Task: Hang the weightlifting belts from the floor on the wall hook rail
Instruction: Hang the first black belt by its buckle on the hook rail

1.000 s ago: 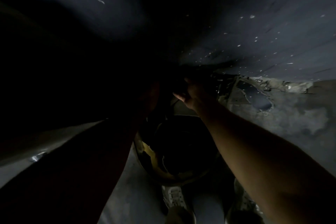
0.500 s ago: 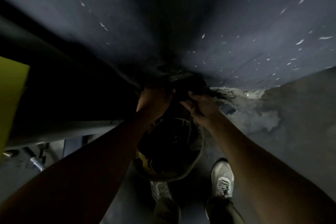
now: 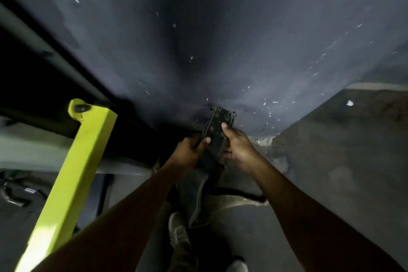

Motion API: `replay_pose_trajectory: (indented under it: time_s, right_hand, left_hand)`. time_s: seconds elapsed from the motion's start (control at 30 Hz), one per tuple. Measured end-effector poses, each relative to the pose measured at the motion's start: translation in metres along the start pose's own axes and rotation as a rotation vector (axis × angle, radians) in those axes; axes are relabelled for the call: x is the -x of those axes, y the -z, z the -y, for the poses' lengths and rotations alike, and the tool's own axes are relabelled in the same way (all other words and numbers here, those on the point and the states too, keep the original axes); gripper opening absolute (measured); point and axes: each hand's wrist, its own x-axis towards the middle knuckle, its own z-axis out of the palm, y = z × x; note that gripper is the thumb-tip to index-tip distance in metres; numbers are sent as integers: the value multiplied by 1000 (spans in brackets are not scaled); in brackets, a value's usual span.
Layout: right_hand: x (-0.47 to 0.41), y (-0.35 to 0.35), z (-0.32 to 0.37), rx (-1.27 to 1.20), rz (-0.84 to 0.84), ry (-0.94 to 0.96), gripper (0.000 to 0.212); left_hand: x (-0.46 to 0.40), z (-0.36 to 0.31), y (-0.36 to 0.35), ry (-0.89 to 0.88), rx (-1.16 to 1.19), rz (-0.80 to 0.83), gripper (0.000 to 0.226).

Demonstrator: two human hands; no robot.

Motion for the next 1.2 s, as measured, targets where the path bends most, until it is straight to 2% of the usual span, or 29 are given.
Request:
replay_pose_trajectory:
  time_s: [0.07,0.2,0.33,0.43,0.53,0.63,0.73,0.8,0.9,1.03,1.2]
  right_hand:
    - [34,0,17,58,14,48,45]
    - [105,-2,59,35,3,133,45]
    - [174,-9,110,43,-33,213,40]
    - [226,-20,149,131,-39,382,32]
    - [281,-31,191,378,-50,636,18]
    - [330,-40,227,538,-58,849,13]
    - [373,-46,255,547,-55,969,15]
    - [398,-52,273,545,-54,1049,19]
    - [433,-62,302,552,-76,1166,23]
    - [480,-77,341,497,-97,1262,15]
    - [538,-100,387,411,-108,1389,9]
  left_hand:
    - [34,-19,-7,-3,75,-22,54]
    - [107,-57,-20,-60,147,-38,29]
    - [174,-100,-30,-111,236,-28,29]
    - [211,-148,-28,-150,295,-2,31]
    - [239,-206,-12,-154,282,6,40]
    - [258,-272,14,-279,277,-96,32]
    - [277,-334,43,-449,310,-204,23]
    - [292,-368,58,-543,279,-250,25]
    - [318,-410,76,-650,219,-280,22]
    - [360,-466,96,-782,179,-313,19]
    - [406,-514,110,-886,251,-259,18]
